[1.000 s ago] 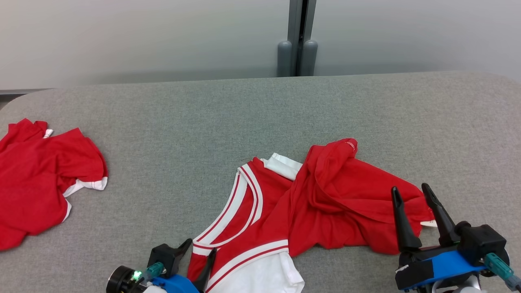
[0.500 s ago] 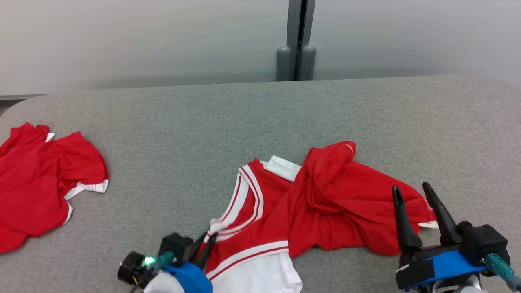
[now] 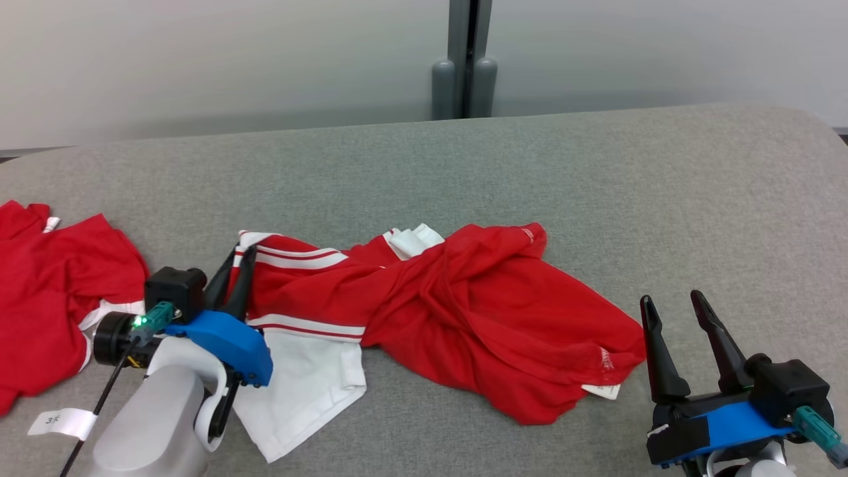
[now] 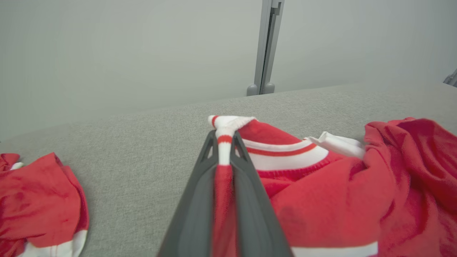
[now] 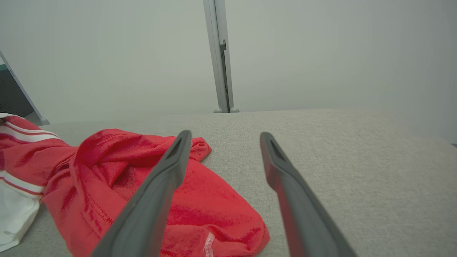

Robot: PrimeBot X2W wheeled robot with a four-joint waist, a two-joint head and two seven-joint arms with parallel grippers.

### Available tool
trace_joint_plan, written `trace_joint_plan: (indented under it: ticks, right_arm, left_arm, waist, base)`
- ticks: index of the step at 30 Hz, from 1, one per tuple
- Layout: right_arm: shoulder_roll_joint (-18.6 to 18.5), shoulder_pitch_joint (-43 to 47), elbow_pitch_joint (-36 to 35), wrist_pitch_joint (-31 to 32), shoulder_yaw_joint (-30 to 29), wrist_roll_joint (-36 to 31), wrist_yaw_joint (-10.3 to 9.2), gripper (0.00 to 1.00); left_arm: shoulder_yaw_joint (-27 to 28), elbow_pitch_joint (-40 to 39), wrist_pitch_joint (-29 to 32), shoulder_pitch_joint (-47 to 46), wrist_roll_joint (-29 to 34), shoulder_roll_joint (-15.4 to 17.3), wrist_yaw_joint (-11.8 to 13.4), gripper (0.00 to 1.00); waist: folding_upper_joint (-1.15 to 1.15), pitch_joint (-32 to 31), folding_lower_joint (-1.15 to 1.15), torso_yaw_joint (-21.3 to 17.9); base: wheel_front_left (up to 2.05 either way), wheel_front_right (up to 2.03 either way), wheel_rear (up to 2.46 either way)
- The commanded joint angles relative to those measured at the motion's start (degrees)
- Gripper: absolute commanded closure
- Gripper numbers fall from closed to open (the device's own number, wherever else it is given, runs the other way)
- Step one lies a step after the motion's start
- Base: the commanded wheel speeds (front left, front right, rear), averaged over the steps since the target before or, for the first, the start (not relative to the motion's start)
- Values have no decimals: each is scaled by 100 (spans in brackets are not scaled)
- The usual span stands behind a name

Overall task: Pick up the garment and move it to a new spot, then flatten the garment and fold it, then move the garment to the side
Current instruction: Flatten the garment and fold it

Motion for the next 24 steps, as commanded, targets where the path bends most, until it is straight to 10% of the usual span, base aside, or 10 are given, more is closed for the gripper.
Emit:
trace_joint_plan:
  ticks: [1, 3, 4, 5, 6, 24]
  right_arm:
    - [-25, -41, 2, -2, -4, 13, 1, 0]
    - [-25, -70, 28, -19, 21, 32, 1, 0]
    - [-23, -74, 37, -23, 23, 41, 1, 0]
    - [-21, -75, 44, -32, 32, 48, 1, 0]
    - [-16, -68, 55, -38, 33, 50, 1, 0]
    - [26, 148, 87, -14, -107, -8, 1, 0]
  left_arm:
    - [28, 44, -26, -58, -20, 25, 23, 100]
    - [79, 189, -33, -97, -41, 54, 16, 100]
    - [100, 253, -37, -114, -43, 46, -4, 72]
    - [119, 307, -41, -122, -40, 46, -13, 23]
    - [122, 349, -42, -120, -19, 36, -11, 0]
    - [2147, -2752, -40, 1839, 1433, -630, 466, 0]
  waist:
    - [0, 5, 0, -17]
    - [0, 26, 0, -75]
    - [0, 30, 0, -91]
    - [0, 35, 0, -108]
    - [0, 30, 0, -120]
    - [0, -422, 0, 364]
  base:
    - [0, 0, 0]
    - [0, 0, 0]
    - [0, 0, 0]
    - [0, 0, 0]
    - [0, 0, 0]
    - [0, 0, 0]
